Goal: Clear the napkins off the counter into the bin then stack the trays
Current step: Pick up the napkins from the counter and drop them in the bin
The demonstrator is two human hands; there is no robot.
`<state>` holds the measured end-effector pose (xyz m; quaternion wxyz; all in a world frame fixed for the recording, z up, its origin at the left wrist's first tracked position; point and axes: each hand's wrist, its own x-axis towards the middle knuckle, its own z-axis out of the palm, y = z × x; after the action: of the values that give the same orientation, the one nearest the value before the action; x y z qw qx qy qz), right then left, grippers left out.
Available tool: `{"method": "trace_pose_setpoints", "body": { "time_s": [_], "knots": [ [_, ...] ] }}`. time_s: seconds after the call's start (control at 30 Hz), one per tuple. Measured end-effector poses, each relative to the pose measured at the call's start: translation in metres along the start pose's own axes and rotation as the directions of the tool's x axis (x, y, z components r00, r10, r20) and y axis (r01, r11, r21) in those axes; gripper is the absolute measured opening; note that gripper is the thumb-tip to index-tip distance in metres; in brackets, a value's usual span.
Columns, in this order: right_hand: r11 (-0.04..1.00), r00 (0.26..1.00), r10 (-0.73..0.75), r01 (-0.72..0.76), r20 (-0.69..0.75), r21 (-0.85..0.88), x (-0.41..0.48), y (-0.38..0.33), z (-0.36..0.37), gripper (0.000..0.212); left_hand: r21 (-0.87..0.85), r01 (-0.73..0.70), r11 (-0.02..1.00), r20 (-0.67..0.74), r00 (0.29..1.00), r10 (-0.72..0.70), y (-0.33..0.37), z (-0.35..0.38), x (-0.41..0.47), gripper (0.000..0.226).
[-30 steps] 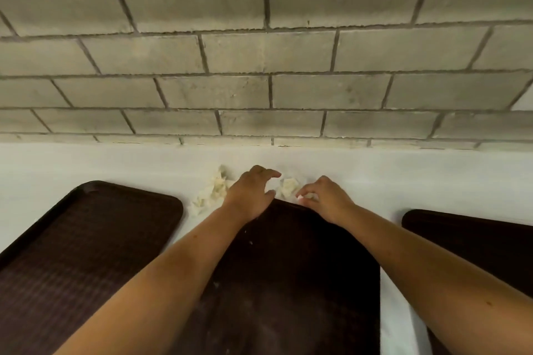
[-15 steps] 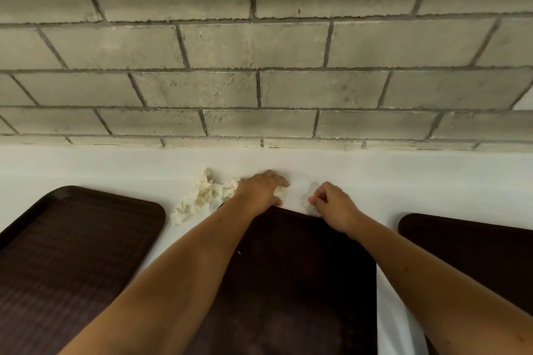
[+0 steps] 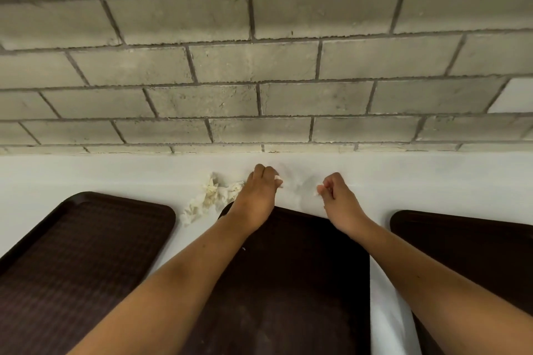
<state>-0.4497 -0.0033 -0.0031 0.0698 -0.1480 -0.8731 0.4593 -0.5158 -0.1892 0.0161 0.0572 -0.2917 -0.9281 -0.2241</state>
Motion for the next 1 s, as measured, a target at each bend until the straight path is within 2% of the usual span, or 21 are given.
{"method": "trace_pose_setpoints", "body": {
  "time_s": [0.17, 0.27, 0.37, 0.43, 0.6, 0.67, 0.73, 0.77, 0.87, 1.0],
  "knots": [
    [0.993, 0.993, -0.110, 0.108, 0.041, 0.053, -0.048, -0.024, -0.013, 0.010, -0.258, 0.195, 0.946, 0.137, 0.977, -0.163, 0.026, -0.032, -0.060, 0.012],
    [0.979, 0.979, -0.188, 0.194, 0.076, -0.070, -0.079, -0.032, -0.023, 0.029, -0.354, 0.221, 0.909, 0.062, 0.975, -0.212, 0.044, -0.044, -0.095, 0.015],
    [0.955, 0.964, -0.217, 0.242, 0.151, -0.173, -0.112, -0.040, -0.031, 0.031, -0.472, 0.375, 0.798, 0.060, 0.917, -0.395, 0.069, -0.056, -0.127, 0.023],
    [0.955, 0.960, -0.200, 0.236, 0.194, -0.181, -0.133, -0.044, -0.036, 0.036, -0.525, 0.416, 0.742, 0.076, 0.891, -0.447, 0.083, -0.063, -0.150, 0.024],
    [0.949, 0.949, -0.253, 0.281, 0.187, -0.140, -0.172, -0.031, -0.041, 0.047, -0.410, 0.412, 0.814, 0.067, 0.903, -0.424, 0.102, -0.066, -0.210, 0.043],
    [0.951, 0.941, -0.262, 0.289, 0.216, -0.105, -0.192, -0.024, -0.040, 0.048, -0.478, 0.448, 0.756, 0.169, 0.891, -0.421, 0.111, -0.063, -0.231, 0.043],
    [0.933, 0.926, -0.285, 0.327, 0.248, -0.151, -0.212, -0.018, -0.042, 0.049, -0.563, 0.490, 0.665, 0.269, 0.870, -0.413, 0.121, -0.062, -0.249, 0.040],
    [0.924, 0.923, -0.295, 0.341, 0.245, -0.172, -0.222, -0.016, -0.043, 0.049, -0.573, 0.497, 0.652, 0.287, 0.866, -0.408, 0.126, -0.062, -0.257, 0.039],
    [0.906, 0.931, -0.300, 0.346, 0.207, -0.245, -0.253, -0.013, -0.051, 0.049, -0.573, 0.489, 0.658, 0.294, 0.872, -0.392, 0.143, -0.067, -0.280, 0.042],
    [0.884, 0.949, -0.244, 0.302, 0.199, -0.358, -0.302, 0.003, -0.058, 0.046, -0.511, 0.454, 0.730, 0.272, 0.891, -0.363, 0.161, -0.064, -0.310, 0.040]
  ]
}}
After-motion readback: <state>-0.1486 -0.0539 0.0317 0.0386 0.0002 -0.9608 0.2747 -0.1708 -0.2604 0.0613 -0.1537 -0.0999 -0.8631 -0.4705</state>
